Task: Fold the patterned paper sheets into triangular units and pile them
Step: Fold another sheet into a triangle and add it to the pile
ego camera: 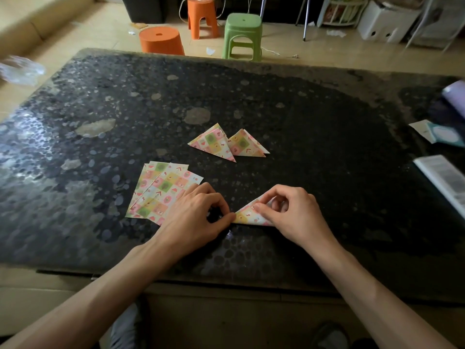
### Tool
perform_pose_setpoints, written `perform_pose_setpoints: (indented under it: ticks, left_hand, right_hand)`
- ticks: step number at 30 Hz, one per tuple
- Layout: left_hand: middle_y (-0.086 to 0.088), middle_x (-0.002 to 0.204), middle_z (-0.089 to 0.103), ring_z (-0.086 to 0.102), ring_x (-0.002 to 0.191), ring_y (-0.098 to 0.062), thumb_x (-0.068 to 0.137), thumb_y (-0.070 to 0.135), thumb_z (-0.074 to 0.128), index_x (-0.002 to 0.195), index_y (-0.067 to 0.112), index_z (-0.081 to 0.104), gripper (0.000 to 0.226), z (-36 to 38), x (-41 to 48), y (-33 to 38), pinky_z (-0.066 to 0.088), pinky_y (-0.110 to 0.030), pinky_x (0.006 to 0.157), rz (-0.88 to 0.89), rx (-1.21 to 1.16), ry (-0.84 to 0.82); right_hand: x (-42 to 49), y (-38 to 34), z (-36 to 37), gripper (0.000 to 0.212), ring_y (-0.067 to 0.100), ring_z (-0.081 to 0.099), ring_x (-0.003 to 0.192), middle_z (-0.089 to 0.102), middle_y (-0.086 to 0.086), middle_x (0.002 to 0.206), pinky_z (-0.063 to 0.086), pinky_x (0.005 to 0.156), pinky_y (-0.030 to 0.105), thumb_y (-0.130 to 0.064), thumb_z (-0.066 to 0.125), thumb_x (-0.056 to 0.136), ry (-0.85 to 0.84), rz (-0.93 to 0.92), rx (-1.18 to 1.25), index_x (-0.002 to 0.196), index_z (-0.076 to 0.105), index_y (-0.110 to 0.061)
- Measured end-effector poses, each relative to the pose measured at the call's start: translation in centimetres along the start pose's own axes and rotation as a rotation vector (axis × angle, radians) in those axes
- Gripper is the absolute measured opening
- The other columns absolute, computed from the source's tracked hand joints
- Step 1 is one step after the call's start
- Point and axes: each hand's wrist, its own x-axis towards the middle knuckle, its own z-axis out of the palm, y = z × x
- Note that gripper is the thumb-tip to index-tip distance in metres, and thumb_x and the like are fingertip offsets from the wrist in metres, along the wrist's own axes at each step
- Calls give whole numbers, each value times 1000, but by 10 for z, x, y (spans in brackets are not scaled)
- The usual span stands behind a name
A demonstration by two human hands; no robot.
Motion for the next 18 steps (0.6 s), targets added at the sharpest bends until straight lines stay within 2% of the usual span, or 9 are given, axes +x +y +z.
perform_pose_setpoints:
  ticks: [5, 11, 18]
  left_hand:
    - [19, 99, 53, 48, 98, -2, 89, 60, 62, 86, 43, 63, 17, 0, 0, 1, 46, -28, 86, -19, 10, -7]
    - [19, 98, 52, 49, 98, -3, 90, 58, 65, 88, 41, 65, 17, -1, 0, 3, 43, -25, 84, -25, 21, -4]
    - [18, 99, 52, 47, 97, -3, 89, 58, 64, 88, 39, 67, 19, 0, 0, 4, 40, -24, 82, -27, 34, -3]
  right_hand:
    - [0, -2, 0, 16, 5, 61, 71, 65, -13, 77, 50, 64, 23, -43, 81, 86, 13, 22, 9, 94, 71, -34]
    - [2, -4, -1, 20, 5, 62, 72, 65, -11, 77, 49, 66, 23, -42, 82, 85, 5, 78, 43, 97, 68, -34]
    - [3, -7, 1, 21, 6, 63, 80, 65, -12, 83, 58, 74, 30, -43, 83, 85, 7, 130, 32, 95, 67, -34]
